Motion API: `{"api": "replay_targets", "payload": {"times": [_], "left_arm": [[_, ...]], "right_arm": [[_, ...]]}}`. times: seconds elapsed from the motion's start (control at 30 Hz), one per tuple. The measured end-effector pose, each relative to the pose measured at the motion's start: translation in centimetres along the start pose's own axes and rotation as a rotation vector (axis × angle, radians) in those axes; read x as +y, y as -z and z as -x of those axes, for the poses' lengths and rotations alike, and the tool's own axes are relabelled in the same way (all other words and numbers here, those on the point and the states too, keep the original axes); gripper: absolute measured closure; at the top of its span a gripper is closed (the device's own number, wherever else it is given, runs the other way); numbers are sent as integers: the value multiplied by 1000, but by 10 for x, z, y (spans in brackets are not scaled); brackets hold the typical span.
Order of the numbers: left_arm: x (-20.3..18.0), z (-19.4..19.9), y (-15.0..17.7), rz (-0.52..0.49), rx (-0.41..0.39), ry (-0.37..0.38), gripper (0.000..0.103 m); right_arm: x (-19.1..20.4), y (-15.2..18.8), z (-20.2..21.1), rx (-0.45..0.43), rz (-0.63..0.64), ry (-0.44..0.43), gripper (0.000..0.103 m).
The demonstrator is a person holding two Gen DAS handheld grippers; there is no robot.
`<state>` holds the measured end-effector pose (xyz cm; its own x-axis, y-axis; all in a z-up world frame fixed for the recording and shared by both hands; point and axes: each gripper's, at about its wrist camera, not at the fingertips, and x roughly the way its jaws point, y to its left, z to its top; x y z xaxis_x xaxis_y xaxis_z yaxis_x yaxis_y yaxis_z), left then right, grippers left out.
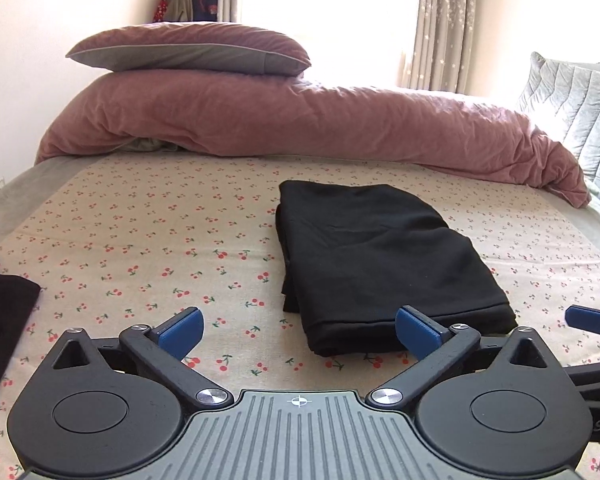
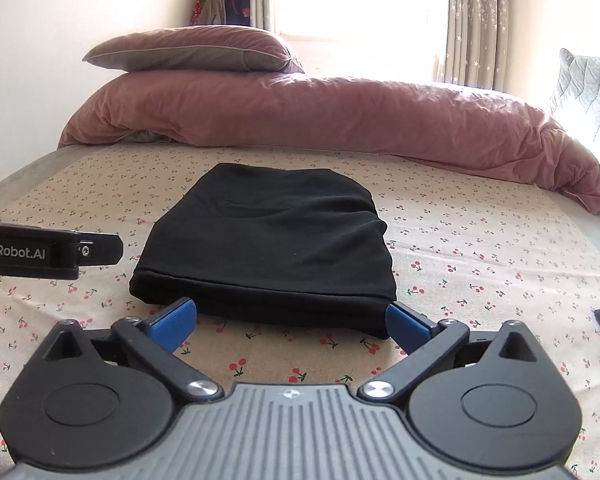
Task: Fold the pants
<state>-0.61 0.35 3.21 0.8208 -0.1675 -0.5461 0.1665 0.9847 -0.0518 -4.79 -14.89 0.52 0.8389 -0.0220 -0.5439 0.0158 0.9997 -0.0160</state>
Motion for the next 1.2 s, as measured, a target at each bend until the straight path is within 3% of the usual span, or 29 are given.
{"api": "replay_targets", "payload": {"times": [0.13, 0.33, 0.6, 1.2], "left_arm": [[-2, -11, 7, -18, 43, -43, 0], [-7, -20, 12, 2, 71, -18, 0], [-20, -20, 17, -25, 79, 4, 0], [-17, -25, 19, -24, 107, -14, 0]], "right_arm": [[-4, -3, 6, 1, -22, 6, 5], [-7, -6, 2, 54, -72, 62, 5], [-14, -6, 6, 55, -132, 65, 5], [-7, -3, 2, 62, -71, 77, 5]]}}
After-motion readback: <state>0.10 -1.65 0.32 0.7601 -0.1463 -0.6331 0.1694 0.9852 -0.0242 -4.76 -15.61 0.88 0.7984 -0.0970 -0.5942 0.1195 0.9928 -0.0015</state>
